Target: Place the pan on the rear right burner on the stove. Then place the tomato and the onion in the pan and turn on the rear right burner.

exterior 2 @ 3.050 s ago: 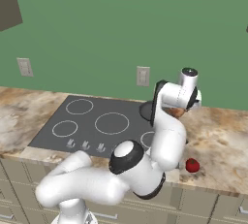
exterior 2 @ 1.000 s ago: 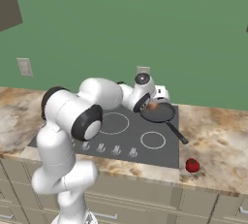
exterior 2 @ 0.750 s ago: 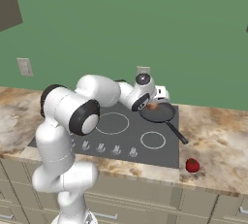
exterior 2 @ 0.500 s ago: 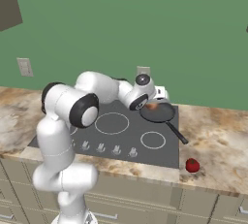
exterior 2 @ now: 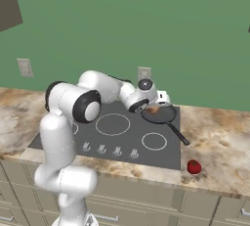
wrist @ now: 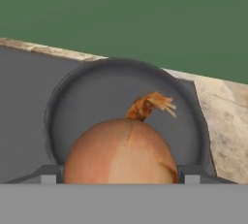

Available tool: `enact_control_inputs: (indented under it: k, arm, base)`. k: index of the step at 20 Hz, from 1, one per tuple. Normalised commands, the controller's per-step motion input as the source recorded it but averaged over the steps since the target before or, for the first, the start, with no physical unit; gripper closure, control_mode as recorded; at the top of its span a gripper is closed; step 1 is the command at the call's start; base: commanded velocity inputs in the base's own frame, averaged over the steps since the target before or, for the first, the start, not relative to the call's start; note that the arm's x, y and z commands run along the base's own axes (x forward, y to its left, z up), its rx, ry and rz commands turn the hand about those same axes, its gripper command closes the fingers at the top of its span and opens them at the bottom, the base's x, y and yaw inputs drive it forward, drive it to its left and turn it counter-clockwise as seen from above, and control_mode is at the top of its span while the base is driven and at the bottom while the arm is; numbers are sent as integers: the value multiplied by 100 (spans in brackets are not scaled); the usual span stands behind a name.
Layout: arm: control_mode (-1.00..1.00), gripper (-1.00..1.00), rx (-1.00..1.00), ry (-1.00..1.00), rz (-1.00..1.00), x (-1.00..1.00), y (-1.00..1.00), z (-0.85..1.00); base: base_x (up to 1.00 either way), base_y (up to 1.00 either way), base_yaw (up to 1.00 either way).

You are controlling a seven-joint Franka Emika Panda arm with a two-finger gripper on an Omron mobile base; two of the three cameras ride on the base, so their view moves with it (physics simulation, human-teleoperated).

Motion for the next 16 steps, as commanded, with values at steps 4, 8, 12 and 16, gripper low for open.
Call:
enact_control_inputs:
  k: [4,8,12,16]
  arm:
    - [-100,100,0,0,0,11,0,-14]
    - [-100,100,0,0,0,18,0,-16]
    - [-100,100,0,0,0,18,0,-24]
    - [-100,100,0,0,0,20,0,-22]
  base:
    - [0,0,0]
    - [0,0,0]
    - [0,0,0]
    - [0,0,0]
